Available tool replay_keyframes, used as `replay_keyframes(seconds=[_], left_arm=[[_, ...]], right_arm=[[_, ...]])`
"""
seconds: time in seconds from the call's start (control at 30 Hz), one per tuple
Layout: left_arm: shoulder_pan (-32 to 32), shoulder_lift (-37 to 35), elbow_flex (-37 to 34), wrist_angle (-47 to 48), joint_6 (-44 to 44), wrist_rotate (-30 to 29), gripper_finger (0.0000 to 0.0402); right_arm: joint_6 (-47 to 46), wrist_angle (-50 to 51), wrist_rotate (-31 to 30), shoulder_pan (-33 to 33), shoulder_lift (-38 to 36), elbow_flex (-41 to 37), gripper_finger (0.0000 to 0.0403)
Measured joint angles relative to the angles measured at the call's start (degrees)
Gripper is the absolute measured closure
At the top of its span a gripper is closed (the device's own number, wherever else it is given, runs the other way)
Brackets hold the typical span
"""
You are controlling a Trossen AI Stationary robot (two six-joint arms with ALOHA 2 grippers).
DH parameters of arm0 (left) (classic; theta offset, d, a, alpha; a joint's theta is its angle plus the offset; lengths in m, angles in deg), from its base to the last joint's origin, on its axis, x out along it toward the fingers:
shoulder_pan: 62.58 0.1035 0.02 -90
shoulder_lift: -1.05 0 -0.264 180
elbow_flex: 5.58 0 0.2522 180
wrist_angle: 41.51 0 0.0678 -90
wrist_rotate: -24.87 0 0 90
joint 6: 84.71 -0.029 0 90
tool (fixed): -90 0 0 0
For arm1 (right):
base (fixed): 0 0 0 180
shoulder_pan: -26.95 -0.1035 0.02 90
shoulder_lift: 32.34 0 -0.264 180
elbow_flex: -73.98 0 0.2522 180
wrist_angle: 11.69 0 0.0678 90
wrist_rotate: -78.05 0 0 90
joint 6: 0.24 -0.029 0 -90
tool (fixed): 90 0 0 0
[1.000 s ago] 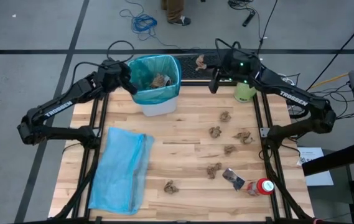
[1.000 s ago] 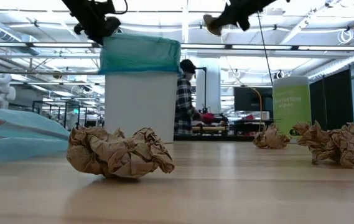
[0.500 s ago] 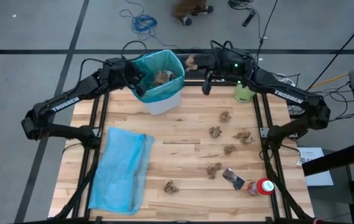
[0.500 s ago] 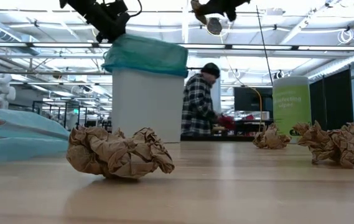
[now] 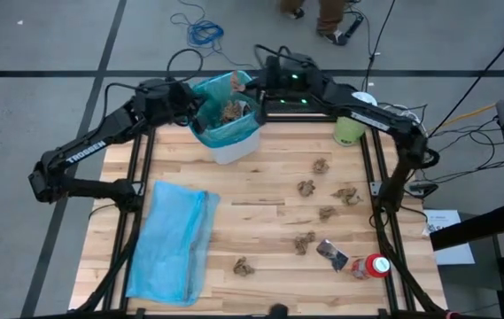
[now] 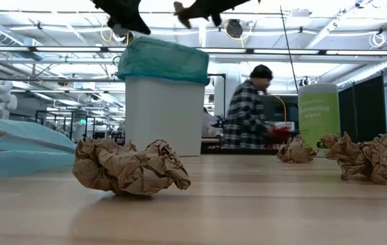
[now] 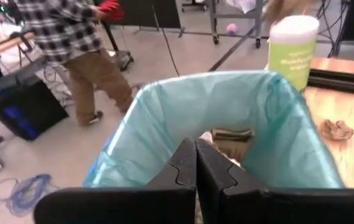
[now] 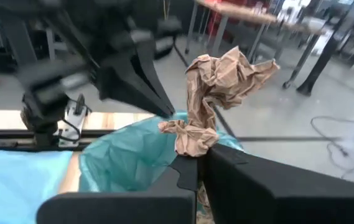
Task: Place trash/remove bag and relplace
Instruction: Put the brown paper into the blue trash bag inside the white trash bin
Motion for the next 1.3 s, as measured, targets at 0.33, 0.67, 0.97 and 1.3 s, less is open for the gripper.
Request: replay_keyframes(seconds=[0.33,0.67,0.97,1.3], left_arm=[[0.1,-0.4,0.5,4.9,3.4,-24.1,0.0401],[3.3,-0.4,-0.7,9.0,10.2,-25.7,0.0401],[6.2,0.3,-5.8,9.8,12.2,-21.3,0.0401],[6.3,0.3,-8.6,6.4,12.0,-19.0,0.0401]], right_arm=[[1.1,13.6,-0.1,0.0,13.5,17.0,0.032],[1.2,12.3,-0.5,0.0,14.9,17.9,0.0151],[10.8,20.0,-23.9,3.0,10.9,18.1,0.0227],[2.2,27.8,-13.3,13.8,11.4,17.9,0.0393]])
